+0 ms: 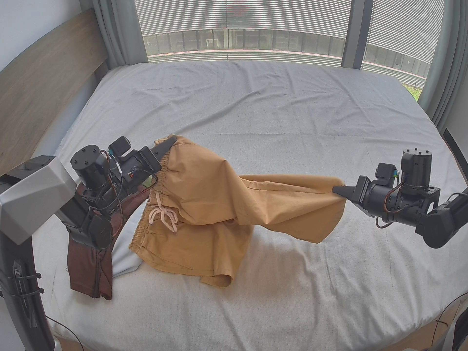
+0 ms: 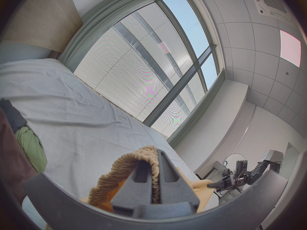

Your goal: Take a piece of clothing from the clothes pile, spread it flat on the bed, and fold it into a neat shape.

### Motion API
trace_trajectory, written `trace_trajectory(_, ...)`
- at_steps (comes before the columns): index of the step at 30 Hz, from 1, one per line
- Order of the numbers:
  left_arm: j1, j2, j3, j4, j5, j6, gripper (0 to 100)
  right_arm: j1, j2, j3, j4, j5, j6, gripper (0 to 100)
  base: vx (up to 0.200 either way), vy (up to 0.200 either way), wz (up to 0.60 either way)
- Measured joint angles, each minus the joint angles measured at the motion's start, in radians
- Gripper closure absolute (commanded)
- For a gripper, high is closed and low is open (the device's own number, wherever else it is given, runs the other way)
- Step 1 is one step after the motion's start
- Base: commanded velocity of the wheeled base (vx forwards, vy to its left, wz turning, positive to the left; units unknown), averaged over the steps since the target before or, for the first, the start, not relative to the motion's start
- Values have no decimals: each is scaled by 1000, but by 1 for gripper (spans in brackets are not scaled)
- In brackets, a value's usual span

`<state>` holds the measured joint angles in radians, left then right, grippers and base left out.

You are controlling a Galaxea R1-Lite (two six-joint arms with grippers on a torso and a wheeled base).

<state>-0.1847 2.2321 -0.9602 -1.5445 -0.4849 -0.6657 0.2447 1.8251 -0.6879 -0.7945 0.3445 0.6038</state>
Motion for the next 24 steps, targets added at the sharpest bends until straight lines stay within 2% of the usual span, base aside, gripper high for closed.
trace_trajectory(6,1,7,1,0,2,4,100,1,81,6,-29,11,-13,100,0,0,0)
trace_trajectory(14,10,8,1,0,0,7,100,4,261,9,-149,59,-11,100,0,0,0)
trace_trajectory(20,16,8,-3,0,-2,9,100,6,336,26,-170,115,-10,100,0,0,0)
trace_trajectory(21,16,8,-3,0,-2,10,100,6,345,28,-170,119,-9,0,0,0,0)
trace_trajectory(24,16,8,-3,-1,-4,23,100,2,366,26,-181,124,-5,0,0,0,0)
